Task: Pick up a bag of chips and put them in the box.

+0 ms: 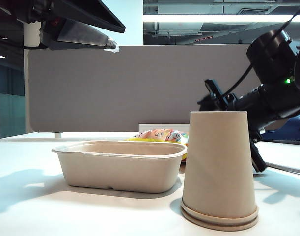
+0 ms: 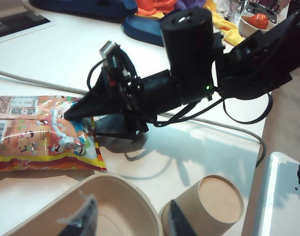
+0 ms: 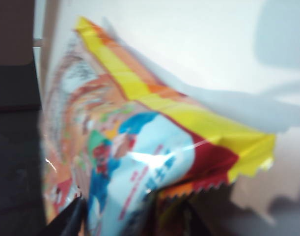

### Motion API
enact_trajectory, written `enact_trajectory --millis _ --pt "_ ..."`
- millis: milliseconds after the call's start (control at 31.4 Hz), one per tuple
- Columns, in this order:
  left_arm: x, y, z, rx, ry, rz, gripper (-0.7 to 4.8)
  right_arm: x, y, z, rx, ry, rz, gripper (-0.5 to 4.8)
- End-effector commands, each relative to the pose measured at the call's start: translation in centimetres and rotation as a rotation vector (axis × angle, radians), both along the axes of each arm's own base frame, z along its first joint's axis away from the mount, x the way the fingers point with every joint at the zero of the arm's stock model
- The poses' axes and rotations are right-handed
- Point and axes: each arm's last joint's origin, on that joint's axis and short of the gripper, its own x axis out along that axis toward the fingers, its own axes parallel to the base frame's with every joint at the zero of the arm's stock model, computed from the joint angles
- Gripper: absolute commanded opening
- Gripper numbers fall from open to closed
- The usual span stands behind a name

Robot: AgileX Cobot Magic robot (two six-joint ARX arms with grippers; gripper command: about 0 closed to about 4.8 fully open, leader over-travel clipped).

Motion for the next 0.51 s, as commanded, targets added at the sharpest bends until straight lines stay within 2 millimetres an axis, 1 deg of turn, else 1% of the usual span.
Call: enact_trajectory --millis 32,223,255,319,510 --pt "0.05 -0.02 0.29 -0.01 -0.014 0.0 1.87 0.02 0.06 -0.57 -0.016 0.024 -0.005 2.63" --pt "0.06 -0.01 0.29 -0.01 -0.015 0.001 1.87 0.1 0.07 -1.04 -0.022 0.033 -0.008 2.59" --pt "0.06 -0.01 0.29 -0.01 -0.016 0.001 1.87 0.1 0.08 -1.06 -0.023 0.034 -0.008 2.42" --pt "0.06 -0.01 0.29 -0.009 -0.018 0.0 1.87 0.1 0.08 -1.05 -0.023 0.033 -0.008 1.93" --pt "0.06 -0.01 0.29 -0.009 -0.018 0.0 1.87 0.14 0.08 -1.0 -0.041 0.008 0.004 1.35"
